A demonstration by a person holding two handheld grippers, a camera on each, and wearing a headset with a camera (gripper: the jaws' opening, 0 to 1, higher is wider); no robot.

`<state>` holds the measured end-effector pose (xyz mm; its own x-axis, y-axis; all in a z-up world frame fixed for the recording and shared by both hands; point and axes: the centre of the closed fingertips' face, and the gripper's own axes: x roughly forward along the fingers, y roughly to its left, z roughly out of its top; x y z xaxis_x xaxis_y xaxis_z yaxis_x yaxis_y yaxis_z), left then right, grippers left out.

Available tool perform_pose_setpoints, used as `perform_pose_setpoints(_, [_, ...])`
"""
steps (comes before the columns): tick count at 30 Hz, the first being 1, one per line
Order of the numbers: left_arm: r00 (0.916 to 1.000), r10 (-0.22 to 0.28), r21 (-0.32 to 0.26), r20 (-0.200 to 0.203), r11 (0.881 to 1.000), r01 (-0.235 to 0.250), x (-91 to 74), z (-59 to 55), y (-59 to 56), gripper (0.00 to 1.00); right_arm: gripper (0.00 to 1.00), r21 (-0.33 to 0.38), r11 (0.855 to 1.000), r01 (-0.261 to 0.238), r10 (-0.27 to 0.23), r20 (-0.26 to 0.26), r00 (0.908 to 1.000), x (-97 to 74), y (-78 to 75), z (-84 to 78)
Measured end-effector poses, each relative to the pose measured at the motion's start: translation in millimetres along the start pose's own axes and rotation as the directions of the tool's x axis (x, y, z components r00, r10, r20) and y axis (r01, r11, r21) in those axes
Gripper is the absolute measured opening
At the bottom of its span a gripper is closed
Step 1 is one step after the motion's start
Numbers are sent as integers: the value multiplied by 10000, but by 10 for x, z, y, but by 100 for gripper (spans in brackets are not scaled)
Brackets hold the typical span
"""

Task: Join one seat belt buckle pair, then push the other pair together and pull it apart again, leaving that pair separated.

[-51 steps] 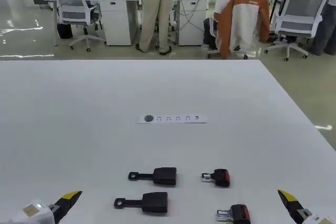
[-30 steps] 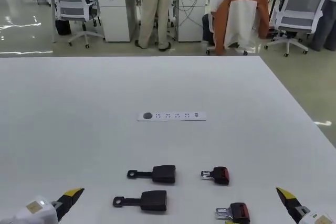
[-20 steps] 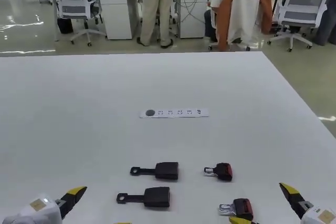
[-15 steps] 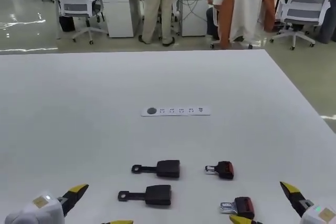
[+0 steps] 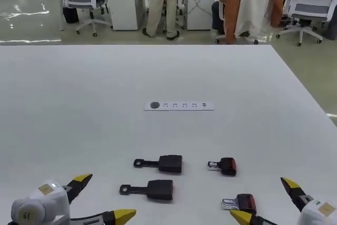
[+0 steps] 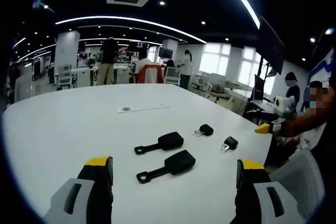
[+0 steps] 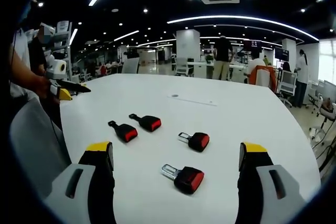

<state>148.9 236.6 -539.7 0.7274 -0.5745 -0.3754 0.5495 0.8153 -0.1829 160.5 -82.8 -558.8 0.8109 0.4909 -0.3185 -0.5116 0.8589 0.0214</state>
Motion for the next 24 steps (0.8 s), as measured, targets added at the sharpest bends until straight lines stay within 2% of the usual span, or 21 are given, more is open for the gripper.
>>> perform_pose_setpoints(2, [10000, -28, 41, -36, 10000, 29, 20, -39, 59, 100, 100, -15, 10000, 12, -12, -10, 10000, 4, 1, 1])
perform_pose_setpoints(4, [10000, -46, 47, -49, 10000, 46, 22, -1, -15, 100, 100, 13, 10000, 12, -12, 7, 10000, 8, 1, 6])
perform_pose_setpoints(5, [10000, -73, 81, -29, 9999, 73, 35, -38, 40, 100, 100, 17, 10000, 17, -17, 18, 10000, 8, 1, 9])
perform_pose_setpoints(6, [9999, -96, 148, 47, 9998, 96, 39, -33, 46, 100, 100, 39, 10000, 32, -32, 45, 10000, 9, -4, 13])
perform_pose_setpoints(10, [9999, -89, 122, 96, 9999, 88, 36, -25, 42, 100, 100, 65, 10000, 70, -71, 128, 9999, 4, -4, 36])
perform_pose_setpoints(16, [9998, -126, 97, -137, 9999, 128, 38, -81, 23, 100, 100, 45, 10000, -24, 24, 18, 10000, 15, 23, -2])
perform_pose_setpoints(18, [9986, -142, 58, -518, 9999, 146, 47, -132, -6, 100, 100, 95, 9999, -140, 142, -196, 9997, 31, 46, -40])
perform_pose_setpoints(19, [9961, -156, -5, -865, 9999, 156, 63, -241, 62, 100, 100, 156, 9996, -247, 252, -333, 9991, 42, 66, -68])
perform_pose_setpoints(20, [9915, -64, 20, -1301, 10000, 67, 55, -321, 89, 99, 100, 145, 9993, -353, 362, -675, 9971, 46, 85, -123])
perform_pose_setpoints(21, [9933, -130, 228, -1147, 9996, 157, 76, -275, 21, 98, 98, -33, 9994, -344, 340, -728, 9968, 56, 92, -131])
perform_pose_setpoints(22, [9938, -126, 299, -1105, 9994, 160, 75, -269, 7, 98, 98, -64, 9993, -366, 361, -629, 9974, 58, 103, -129])
perform_pose_setpoints(24, [9923, -115, 222, -1234, 9997, 143, 90, -324, 66, 99, 98, -34, 9991, -415, 413, -577, 9975, 69, 98, -132])
